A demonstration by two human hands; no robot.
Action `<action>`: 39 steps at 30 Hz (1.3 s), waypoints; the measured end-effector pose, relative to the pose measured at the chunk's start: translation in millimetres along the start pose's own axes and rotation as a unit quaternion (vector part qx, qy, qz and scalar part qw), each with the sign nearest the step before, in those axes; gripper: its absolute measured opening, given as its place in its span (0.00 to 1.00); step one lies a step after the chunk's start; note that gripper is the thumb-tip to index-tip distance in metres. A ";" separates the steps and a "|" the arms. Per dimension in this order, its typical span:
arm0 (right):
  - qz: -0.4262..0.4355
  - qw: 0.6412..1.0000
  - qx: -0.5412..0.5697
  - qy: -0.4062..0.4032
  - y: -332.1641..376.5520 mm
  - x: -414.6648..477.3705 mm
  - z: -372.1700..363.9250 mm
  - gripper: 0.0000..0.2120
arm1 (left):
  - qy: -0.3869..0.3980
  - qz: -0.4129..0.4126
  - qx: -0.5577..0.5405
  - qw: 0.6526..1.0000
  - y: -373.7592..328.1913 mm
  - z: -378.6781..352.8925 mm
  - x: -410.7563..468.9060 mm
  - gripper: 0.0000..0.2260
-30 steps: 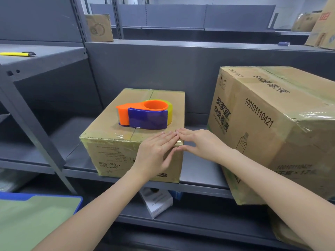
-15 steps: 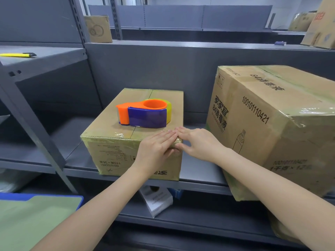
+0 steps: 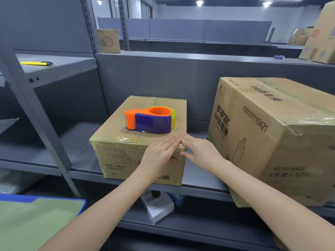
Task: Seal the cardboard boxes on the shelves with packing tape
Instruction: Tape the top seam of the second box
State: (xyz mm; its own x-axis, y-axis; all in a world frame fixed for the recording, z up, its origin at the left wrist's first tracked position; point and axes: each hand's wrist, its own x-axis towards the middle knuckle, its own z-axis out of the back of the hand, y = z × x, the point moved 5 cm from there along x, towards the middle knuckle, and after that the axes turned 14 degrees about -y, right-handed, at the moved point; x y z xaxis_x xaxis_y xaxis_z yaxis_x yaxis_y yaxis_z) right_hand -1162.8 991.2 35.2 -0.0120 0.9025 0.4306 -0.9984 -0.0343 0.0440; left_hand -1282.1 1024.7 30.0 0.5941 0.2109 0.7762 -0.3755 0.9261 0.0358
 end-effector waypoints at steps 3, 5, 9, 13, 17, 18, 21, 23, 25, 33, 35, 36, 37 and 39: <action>-0.005 1.000 0.013 0.004 1.7 -2.9 -1.4 0.28 | 0.030 -0.004 -0.025 0.999 3.0 1.8 2.5 0.26; -0.011 1.000 0.028 0.006 2.7 -4.8 -1.7 0.26 | 0.061 -0.014 -0.035 0.997 7.0 -0.5 2.6 0.28; -0.012 0.999 0.035 0.013 4.2 -5.0 3.0 0.23 | 0.078 0.019 -0.117 0.990 19.9 2.9 4.9 0.25; 0.004 1.000 -0.002 -0.003 6.5 1.9 9.0 0.22 | 0.062 0.043 -0.116 0.990 40.7 20.7 0.3 0.18; 0.024 0.998 -0.046 -0.031 14.5 16.7 9.2 0.25 | 0.083 0.073 -0.057 0.992 74.2 24.8 -8.4 0.22; 0.045 0.998 -0.045 -0.014 18.7 20.1 5.1 0.27 | 0.088 0.060 -0.048 0.993 75.5 26.7 -9.3 0.23; 0.086 0.996 -0.005 0.038 29.1 24.7 -10.5 0.28 | 0.037 -0.021 -0.038 0.998 68.7 34.9 -11.0 0.21; 0.070 0.996 0.054 0.022 28.7 24.0 -15.7 0.24 | -0.008 -0.023 -0.049 0.998 67.1 36.4 -13.7 0.22; 0.059 0.994 0.087 0.001 28.0 22.3 -17.4 0.22 | -0.030 -0.022 -0.061 0.997 66.7 36.1 -14.2 0.22; 0.071 0.996 0.044 0.017 36.4 22.9 -15.2 0.23 | 0.013 -0.007 -0.082 0.997 76.7 33.6 -17.5 0.18; 0.064 0.997 0.041 0.022 40.0 24.4 -15.9 0.23 | 0.021 -0.024 -0.086 0.996 80.7 33.7 -18.3 0.18; 0.061 0.997 0.041 0.023 40.9 25.5 -15.7 0.22 | 0.015 -0.042 -0.081 0.996 82.0 34.3 -18.8 0.19; 0.058 0.997 0.043 0.024 41.3 26.3 -15.4 0.22 | 0.011 -0.050 -0.081 0.995 83.5 34.5 -19.5 0.20; 0.053 0.997 0.052 0.024 41.5 27.0 -14.9 0.21 | 0.002 -0.051 -0.087 0.995 86.7 34.2 -21.6 0.25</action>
State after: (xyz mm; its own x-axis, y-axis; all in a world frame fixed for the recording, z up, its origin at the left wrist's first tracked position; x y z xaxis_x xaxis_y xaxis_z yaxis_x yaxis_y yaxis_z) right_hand -1205.4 1020.5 35.2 -0.1219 0.9111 0.3938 -0.9806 -0.1720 0.0943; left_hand -1351.8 1089.7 37.9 0.6257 0.1146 0.7716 -0.1853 0.9827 0.0043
